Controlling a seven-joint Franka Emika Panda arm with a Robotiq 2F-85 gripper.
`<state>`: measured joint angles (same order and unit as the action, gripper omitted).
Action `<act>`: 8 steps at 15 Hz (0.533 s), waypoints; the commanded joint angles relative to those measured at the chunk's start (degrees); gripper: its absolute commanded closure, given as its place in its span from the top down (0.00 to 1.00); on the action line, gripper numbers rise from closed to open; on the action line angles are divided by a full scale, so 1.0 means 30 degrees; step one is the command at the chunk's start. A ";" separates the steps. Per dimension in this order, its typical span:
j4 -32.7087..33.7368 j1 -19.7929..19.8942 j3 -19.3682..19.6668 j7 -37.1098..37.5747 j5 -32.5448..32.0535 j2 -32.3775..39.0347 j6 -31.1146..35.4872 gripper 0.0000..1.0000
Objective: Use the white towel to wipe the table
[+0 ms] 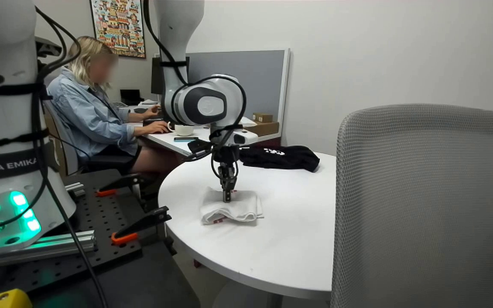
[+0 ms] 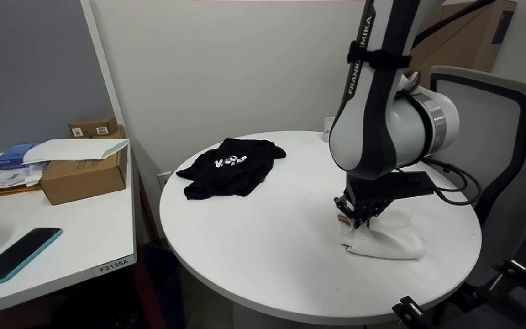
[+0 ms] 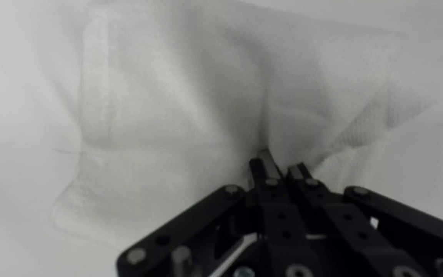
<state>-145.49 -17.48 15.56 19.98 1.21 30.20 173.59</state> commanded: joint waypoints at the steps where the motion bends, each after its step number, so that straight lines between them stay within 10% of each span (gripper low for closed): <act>1: 0.0364 -0.1725 -0.1261 0.0462 0.0325 0.1396 0.1079 0.01; 8: 0.7239 -0.1563 -0.2437 -0.0007 0.0126 0.3632 -0.3042 0.01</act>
<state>-135.01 -24.97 10.44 20.44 1.66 33.68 169.19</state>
